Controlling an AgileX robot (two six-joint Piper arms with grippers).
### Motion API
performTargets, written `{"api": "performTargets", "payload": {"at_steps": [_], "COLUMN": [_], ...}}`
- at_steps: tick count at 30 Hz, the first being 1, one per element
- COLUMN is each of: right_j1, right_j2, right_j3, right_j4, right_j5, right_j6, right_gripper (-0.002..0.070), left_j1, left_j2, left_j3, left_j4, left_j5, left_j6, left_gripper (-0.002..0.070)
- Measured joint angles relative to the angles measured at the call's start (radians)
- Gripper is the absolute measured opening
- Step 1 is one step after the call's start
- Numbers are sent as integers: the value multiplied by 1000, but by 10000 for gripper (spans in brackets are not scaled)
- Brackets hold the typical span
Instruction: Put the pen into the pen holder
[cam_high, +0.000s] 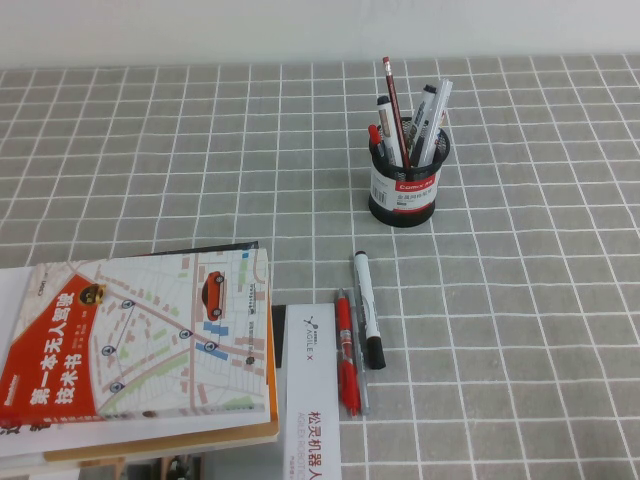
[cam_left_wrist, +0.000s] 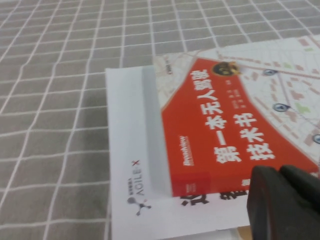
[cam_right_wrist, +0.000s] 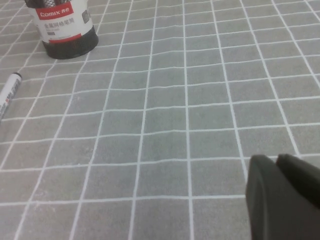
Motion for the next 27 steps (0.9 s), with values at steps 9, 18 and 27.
{"api": "performTargets", "payload": {"at_steps": [9,18,27], "right_j1": [0,0,0], "right_j2": [0,0,0], "right_j3": [0,0,0], "right_j4": [185,772,923], "right_j5": [-11,-76,-149], "right_j6": [0,0,-38], "right_gripper": [-13,-13,-13], "left_j1": [131,132,132], "left_j2": [0,0,0], "left_j3": [0,0,0], "left_j4": [-54,-57,-57], "left_j5": [0,0,0], "left_j6": [0,0,0], "left_gripper": [-3,-3,-3]}}
